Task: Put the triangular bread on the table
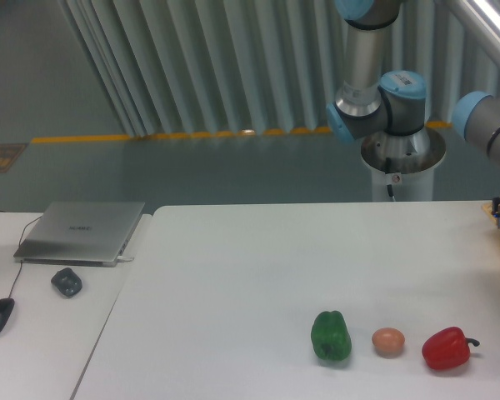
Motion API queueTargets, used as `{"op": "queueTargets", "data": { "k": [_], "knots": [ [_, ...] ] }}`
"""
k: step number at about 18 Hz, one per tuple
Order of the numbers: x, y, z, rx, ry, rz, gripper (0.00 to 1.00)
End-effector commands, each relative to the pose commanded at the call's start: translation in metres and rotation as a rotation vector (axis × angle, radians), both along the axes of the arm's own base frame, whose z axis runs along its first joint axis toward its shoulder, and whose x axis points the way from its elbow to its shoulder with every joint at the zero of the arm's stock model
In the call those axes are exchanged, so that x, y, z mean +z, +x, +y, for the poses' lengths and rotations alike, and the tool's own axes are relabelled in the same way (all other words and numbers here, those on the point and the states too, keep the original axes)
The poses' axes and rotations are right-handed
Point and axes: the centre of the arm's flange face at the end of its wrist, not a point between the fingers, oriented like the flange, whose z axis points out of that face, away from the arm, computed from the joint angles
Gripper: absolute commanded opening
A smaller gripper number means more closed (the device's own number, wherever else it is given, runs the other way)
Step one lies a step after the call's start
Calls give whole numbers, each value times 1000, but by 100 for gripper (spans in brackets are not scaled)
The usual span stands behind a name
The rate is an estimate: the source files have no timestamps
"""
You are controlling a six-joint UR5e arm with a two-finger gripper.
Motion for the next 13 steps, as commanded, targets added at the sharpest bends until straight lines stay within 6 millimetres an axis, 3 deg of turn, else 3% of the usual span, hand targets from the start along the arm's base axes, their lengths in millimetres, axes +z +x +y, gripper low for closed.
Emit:
{"op": "queueTargets", "data": {
  "k": [5,10,13],
  "knots": [
    [19,-10,-13,23,84,-11,100],
    [14,-39,-59,-64,64,-43,100],
    [9,-42,-66,-77,55,-57,100]
  ]
}}
